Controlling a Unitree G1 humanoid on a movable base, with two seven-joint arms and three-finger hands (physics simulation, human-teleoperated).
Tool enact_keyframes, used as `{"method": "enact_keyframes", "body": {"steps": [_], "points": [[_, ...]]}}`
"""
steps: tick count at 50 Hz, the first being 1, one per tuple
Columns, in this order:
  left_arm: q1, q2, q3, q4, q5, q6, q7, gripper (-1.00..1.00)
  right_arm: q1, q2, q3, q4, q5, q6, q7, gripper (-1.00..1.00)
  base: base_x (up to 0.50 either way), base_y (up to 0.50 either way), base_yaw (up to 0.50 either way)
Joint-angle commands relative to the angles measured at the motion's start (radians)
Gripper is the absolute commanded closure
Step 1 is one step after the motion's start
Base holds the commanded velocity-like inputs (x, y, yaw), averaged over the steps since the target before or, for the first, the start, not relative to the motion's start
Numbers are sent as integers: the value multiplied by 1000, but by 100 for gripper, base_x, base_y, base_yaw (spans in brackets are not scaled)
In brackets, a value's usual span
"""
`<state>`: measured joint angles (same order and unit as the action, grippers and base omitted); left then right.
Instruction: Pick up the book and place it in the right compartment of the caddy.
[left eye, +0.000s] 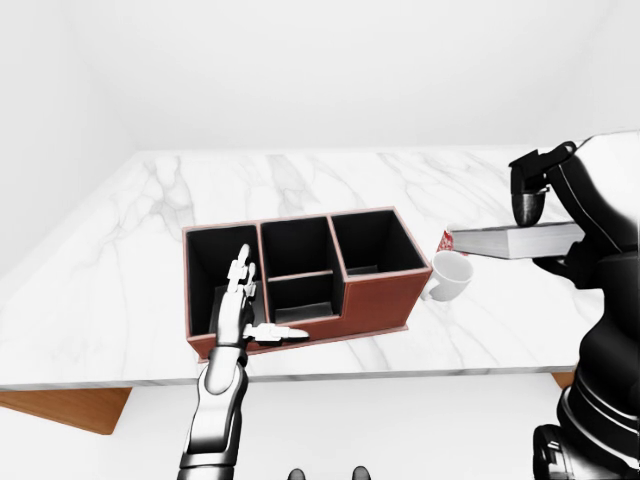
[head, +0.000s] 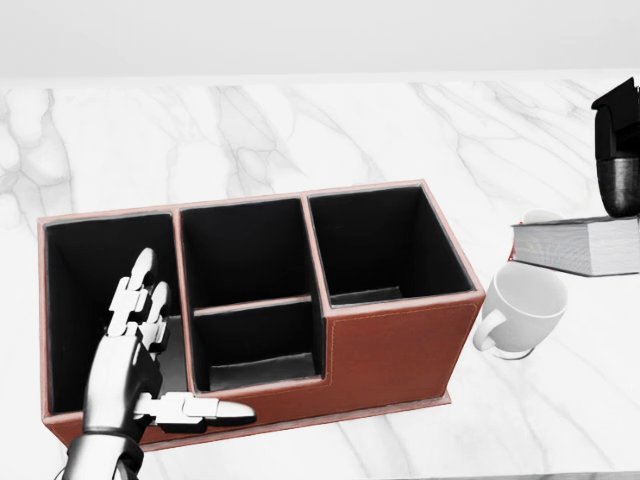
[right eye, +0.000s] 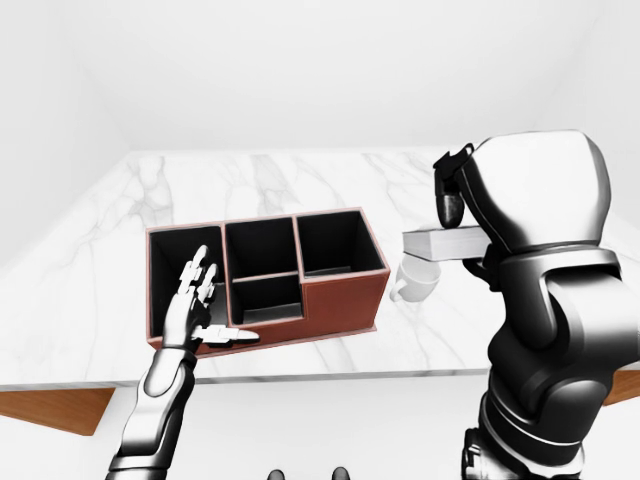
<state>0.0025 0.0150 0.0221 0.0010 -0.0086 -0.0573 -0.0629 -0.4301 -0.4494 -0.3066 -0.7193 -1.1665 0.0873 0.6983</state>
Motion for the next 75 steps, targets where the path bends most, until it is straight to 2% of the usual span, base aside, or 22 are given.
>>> {"method": "enact_keyframes", "body": {"steps": [1, 14, 17, 27, 31, 44, 47, 50, 65, 67, 69, 75], "points": [[-1, 0, 0, 4, 2, -6, 1, -100, -155, -22, 51, 19, -54, 0, 0, 100, 0, 0, 0], [4, 1, 1, -14, 1, 7, -1, -100, -276, 60, 143, 105, -106, 0, 0, 100, 0, 0, 0], [0, 1, 3, -5, 0, 1, -1, -100, -312, 74, 160, 139, -112, 0, 0, 100, 0, 0, 0], [-1, 1, 2, -9, 0, 5, 0, -100, -391, 136, 208, 213, -135, 0, 0, 100, 0, 0, 0], [-3, 0, 2, 0, 1, -3, 0, -100, -400, 155, 218, 229, -138, 0, 0, 100, 0, 0, 0], [4, 0, 1, -25, -2, 13, -1, -100, -429, 210, 251, 346, -115, 0, 0, 100, 0, 0, 0], [6, 0, 2, -22, -2, 8, -1, -100, -435, 219, 256, 378, -107, 0, 0, 100, 0, 0, 0], [5, 0, 2, -29, -3, 16, 1, -100, -440, 226, 261, 400, -94, 0, 0, 100, 0, 0, 0], [-4, 0, 6, -10, -7, 6, 4, -100, -462, 278, 299, 509, -68, 0, 0, 100, 0, 0, 0], [-5, 1, 7, -14, -9, 13, 4, -100, -463, 282, 302, 528, -60, 0, 0, 100, 0, 0, 0], [-6, 0, 7, -7, -11, 8, 4, -100, -470, 285, 304, 545, -57, 0, 0, 100, 0, 0, 0], [-3, 1, 7, -14, -13, 13, 3, -100, -476, 297, 314, 584, -48, 0, 0, 100, 0, 0, 0]]}}
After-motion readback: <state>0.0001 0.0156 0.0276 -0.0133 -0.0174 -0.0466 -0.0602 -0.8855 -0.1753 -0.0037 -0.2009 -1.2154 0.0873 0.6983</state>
